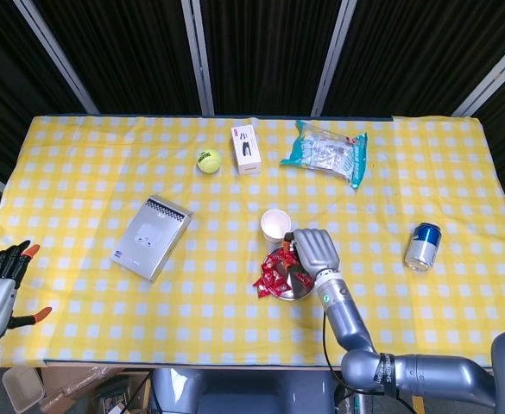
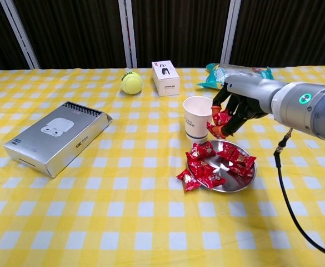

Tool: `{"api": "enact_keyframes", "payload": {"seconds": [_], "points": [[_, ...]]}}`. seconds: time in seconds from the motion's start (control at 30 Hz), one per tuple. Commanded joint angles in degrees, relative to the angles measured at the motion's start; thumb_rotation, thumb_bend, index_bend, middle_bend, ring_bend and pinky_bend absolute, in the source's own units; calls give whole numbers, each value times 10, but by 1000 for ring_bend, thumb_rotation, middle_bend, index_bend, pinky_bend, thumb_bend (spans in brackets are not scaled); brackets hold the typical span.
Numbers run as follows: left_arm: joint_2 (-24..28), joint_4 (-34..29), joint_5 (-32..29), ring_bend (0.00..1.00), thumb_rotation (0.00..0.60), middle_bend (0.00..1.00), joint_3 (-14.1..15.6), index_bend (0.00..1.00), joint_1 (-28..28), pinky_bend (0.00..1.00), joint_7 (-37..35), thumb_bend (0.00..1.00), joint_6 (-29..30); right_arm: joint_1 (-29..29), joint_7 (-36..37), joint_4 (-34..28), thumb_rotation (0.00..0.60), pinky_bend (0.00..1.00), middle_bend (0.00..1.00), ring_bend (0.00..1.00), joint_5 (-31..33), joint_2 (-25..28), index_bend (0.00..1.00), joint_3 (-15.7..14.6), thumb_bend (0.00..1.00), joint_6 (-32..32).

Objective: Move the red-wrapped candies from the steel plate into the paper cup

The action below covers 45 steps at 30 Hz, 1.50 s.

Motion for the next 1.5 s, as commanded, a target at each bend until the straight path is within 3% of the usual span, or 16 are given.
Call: {"api": "enact_keyframes", "payload": {"seconds": [0.03,0.4,0.7,1.27,1.5], "points": [[0,0,0,0,600,0,0,0,0,0,0,2,0,6,-5,-11,600,1000,795,935,6,9,675,8,546,7],[1,-3,-5,0,600,0,-1,0,-1,0,-2,2,-3,40,-18,-13,600,1000,794,935,35,19,675,42,546,12],[5,-10,-17,0,600,0,-2,0,-3,0,-4,2,-14,85,-22,44,600,1000,795,935,72,4,675,65,549,-15],[9,-15,-22,0,600,0,-1,0,-4,0,-2,2,-18,100,37,154,600,1000,794,935,63,-41,670,39,549,-62],[10,-16,-25,0,600,0,-1,0,-5,0,-3,2,-21,104,45,167,600,1000,795,935,59,-46,514,36,549,-69]]}}
